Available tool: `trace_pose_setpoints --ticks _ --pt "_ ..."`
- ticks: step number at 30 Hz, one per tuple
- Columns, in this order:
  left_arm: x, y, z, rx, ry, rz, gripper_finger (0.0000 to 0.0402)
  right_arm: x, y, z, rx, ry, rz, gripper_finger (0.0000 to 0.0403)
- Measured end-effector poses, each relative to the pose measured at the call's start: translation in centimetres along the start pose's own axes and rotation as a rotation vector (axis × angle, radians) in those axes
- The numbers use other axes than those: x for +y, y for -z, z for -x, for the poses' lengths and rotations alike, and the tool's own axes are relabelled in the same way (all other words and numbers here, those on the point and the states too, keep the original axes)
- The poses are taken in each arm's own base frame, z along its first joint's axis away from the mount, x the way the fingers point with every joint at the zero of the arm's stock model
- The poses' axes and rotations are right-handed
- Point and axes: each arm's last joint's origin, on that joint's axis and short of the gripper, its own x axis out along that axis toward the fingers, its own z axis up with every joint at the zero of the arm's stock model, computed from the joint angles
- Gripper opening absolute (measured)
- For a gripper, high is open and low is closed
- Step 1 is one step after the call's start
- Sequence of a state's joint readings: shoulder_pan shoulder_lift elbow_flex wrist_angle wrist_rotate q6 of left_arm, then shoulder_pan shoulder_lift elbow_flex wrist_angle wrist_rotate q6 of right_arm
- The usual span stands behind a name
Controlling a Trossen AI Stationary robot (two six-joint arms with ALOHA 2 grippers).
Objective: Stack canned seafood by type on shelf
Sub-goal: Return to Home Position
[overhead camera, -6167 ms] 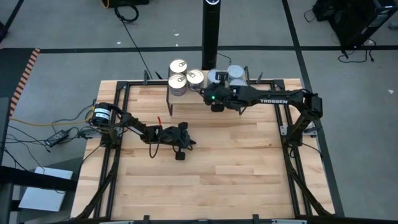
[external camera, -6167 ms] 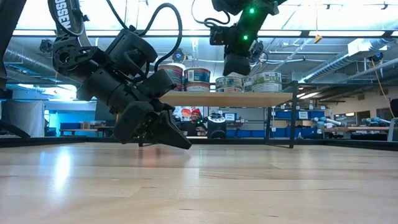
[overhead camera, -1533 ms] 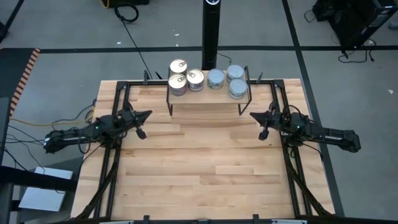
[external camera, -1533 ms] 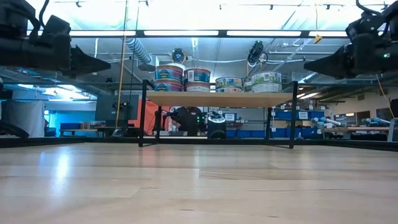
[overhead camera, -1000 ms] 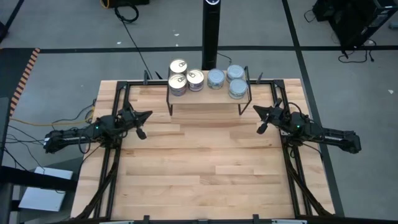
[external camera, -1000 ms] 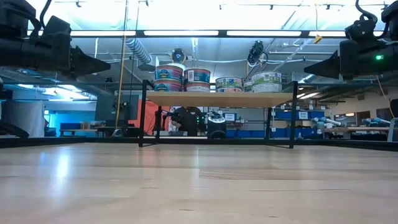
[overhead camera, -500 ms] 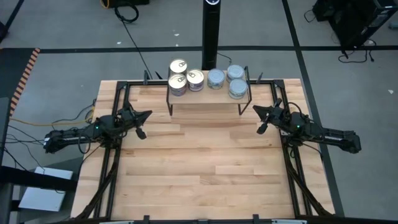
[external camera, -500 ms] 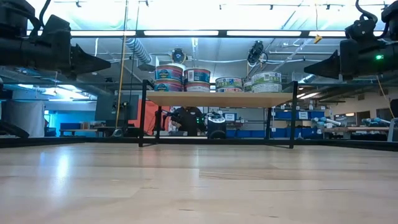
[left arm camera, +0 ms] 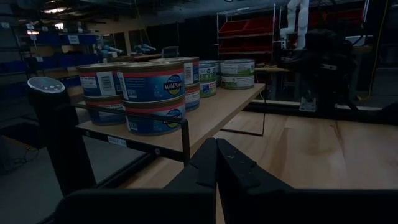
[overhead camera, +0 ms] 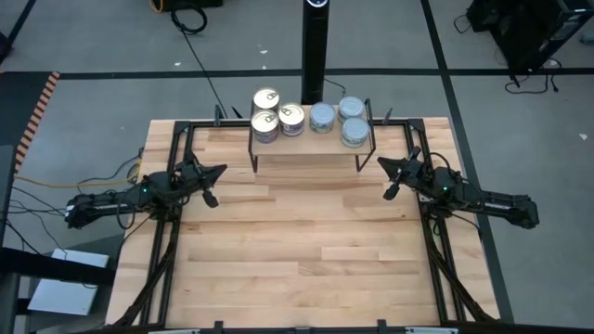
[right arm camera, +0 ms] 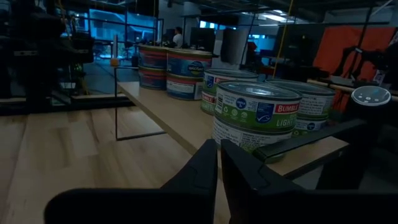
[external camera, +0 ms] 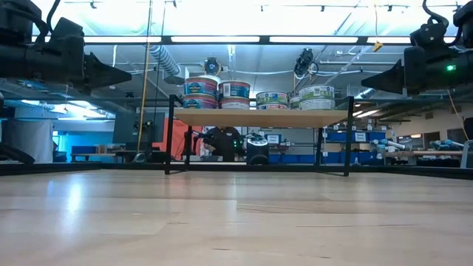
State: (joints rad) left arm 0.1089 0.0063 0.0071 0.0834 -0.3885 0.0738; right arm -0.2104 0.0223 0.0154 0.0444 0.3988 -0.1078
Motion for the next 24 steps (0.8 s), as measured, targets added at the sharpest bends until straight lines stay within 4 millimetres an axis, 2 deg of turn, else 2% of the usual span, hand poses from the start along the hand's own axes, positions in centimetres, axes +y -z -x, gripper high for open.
trace_pose_setpoints --ticks 24 --pt "0.0 0.0 0.0 0.0 0.0 0.0 0.0005 0.0 -0.03 0.0 -0.001 0.0 0.0 0.0031"
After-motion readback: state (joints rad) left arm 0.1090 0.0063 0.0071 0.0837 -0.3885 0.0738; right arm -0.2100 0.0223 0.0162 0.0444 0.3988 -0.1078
